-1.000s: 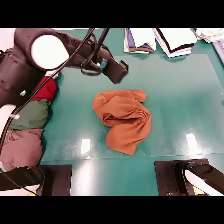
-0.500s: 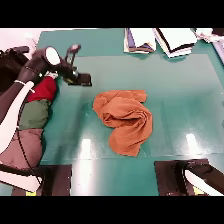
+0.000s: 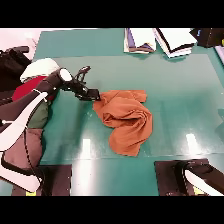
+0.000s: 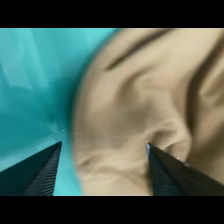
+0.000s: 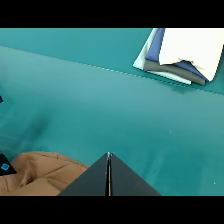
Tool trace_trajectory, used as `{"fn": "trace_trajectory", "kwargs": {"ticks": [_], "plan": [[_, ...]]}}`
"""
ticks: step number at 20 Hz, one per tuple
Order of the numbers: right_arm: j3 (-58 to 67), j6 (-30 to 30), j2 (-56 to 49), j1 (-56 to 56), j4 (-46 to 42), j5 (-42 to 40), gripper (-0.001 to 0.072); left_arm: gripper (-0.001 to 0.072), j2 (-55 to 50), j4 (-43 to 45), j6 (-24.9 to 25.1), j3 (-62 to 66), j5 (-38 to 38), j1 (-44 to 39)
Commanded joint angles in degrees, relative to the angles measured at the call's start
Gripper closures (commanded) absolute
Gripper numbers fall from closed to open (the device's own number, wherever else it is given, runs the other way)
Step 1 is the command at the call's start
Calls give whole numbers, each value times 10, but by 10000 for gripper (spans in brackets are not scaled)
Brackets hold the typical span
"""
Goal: Fold the shirts.
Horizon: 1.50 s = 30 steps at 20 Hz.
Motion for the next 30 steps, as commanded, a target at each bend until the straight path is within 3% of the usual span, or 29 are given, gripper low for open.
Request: {"fn": "trace_trajectory", "kwargs": {"ticks": [1,3,5,6,7,11,15,16,17,18,20,22,27,29,30], "plan": [[-3,1,0,0,1,4,695,91,-2,-8,-6,-5,28,-26],[-3,1,0,0,0,10,695,107,-5,-8,-16,-6,23,-28],[-3,1,0,0,0,25,695,381,-5,-7,-22,-5,24,-28],[-4,1,0,0,0,32,695,590,-5,-6,-21,-5,24,-28],[-3,1,0,0,0,40,695,682,-5,-7,-22,-5,25,-26],[-36,1,9,0,-7,91,695,685,16,35,-22,37,-26,17],[-240,19,42,0,-5,106,693,684,102,83,-15,54,-25,79],[-297,21,45,0,-1,96,642,684,121,88,-10,54,-26,91],[-359,22,45,0,2,75,327,684,134,97,-10,54,-26,97],[-411,25,38,0,24,47,164,684,143,107,-10,54,-26,100],[-487,14,2,2,112,-10,166,684,148,122,-11,53,-30,100],[-522,-40,-50,19,189,-62,166,684,146,121,-11,53,-39,100],[-485,-95,-182,71,243,-110,169,684,146,122,-11,52,-47,100],[-450,-106,-224,91,254,-101,195,683,146,122,-11,52,-47,100],[-436,-112,-241,103,254,-101,289,684,146,122,-11,52,-48,100]]}}
